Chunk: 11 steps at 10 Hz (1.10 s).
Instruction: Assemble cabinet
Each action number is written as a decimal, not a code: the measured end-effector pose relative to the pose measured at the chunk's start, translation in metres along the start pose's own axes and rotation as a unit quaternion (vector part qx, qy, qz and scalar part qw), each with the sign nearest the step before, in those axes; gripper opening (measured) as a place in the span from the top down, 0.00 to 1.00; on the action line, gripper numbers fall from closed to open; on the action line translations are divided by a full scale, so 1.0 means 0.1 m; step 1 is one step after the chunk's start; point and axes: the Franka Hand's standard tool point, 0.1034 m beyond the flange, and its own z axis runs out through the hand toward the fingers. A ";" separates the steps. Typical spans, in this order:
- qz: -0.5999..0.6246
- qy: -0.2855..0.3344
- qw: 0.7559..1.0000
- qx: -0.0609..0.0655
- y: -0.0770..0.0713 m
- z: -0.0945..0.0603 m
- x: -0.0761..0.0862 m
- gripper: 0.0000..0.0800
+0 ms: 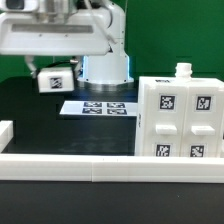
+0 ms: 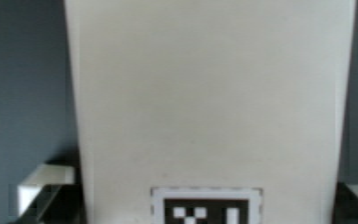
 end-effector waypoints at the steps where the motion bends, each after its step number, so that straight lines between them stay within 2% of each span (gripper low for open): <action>1: 0.008 0.001 1.000 0.002 -0.14 -0.13 0.09 0.30; 4: 0.048 -0.006 0.999 0.003 -0.59 -0.48 0.51 0.30; 5: 0.064 -0.020 0.998 0.000 -0.75 -0.59 0.72 0.30; 6: 0.068 -0.022 0.997 -0.003 -0.82 -0.62 0.86 0.30; 11: 0.064 -0.024 0.998 -0.002 -0.81 -0.58 0.85 0.30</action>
Offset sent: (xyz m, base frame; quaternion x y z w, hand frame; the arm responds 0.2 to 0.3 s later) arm 0.0594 0.0576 0.0491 -0.0272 -0.0448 0.0687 0.9963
